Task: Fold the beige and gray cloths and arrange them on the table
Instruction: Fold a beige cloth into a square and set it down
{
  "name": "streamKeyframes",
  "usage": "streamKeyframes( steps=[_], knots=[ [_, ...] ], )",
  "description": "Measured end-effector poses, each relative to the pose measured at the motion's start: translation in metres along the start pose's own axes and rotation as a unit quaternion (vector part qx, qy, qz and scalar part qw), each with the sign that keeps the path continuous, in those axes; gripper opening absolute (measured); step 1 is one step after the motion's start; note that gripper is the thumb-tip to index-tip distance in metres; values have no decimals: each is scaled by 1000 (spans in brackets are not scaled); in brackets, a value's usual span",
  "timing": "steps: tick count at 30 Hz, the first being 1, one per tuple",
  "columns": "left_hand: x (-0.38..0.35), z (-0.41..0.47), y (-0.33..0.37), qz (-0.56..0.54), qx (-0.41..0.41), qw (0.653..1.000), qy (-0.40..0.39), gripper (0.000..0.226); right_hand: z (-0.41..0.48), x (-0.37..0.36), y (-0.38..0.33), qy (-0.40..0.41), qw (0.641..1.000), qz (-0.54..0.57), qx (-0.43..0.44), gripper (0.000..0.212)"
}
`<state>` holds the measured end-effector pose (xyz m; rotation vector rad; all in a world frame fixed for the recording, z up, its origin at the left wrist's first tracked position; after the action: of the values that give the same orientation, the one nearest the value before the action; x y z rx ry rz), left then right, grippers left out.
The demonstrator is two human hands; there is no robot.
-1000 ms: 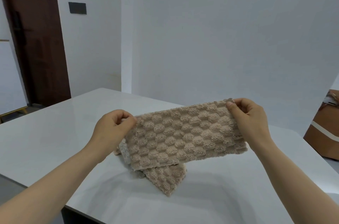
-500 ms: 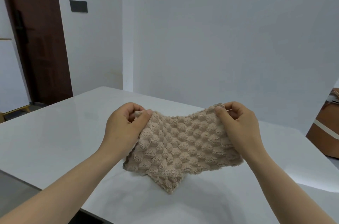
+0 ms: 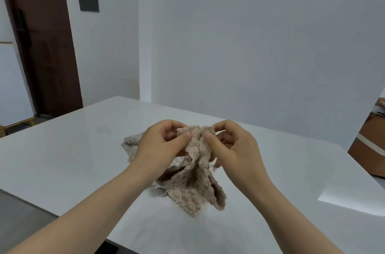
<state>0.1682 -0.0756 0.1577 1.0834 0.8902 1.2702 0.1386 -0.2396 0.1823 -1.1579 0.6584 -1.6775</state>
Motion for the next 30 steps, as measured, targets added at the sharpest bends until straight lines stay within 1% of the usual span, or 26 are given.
streamKeyframes(
  steps=[4, 7, 11, 14, 18, 21, 27, 30],
  knots=[
    [-4, -6, -4, -32, 26, 999, -22, 15, -3, -5, 1, -17, 1000, 5, -6, 5],
    [-5, -11, -5, -33, 34, 998, -29, 12, -5, -10, 0, -44, 999, 25, -3, 7],
    [3, -14, -9, -14, 42, 999, -14, 17, -7, -15, 0, -90, 991, 100, -4, 9],
    [8, -15, -8, -2, 35, 999, -11, 17, -9, -19, 1, -131, 982, 137, -3, 22],
    [5, -18, -6, 9, 29, 999, -28, 12, -11, -24, 0, -165, 981, 103, 18, 31],
    [2, -20, -6, 8, 27, 999, -45, 11, -10, -24, 2, -166, 981, 97, 16, 24],
    [2, -23, -5, 18, 22, 999, -32, 9, -6, -19, 0, -134, 987, 82, 21, 7],
    [-1, -25, -4, 31, 16, 999, -29, 8, -4, -16, -3, -115, 991, 59, 31, 9]
  ],
)
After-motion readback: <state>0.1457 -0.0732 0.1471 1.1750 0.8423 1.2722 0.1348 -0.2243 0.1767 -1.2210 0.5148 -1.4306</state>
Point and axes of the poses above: each hand's wrist, its own z-axis towards the middle knuckle, its own x-axis out of the back of the hand, y = z × x, the point moved 10 cm from there along z, towards the middle knuckle, and after that the axes turned 8 degrees about -y, right-handed, at the moved point
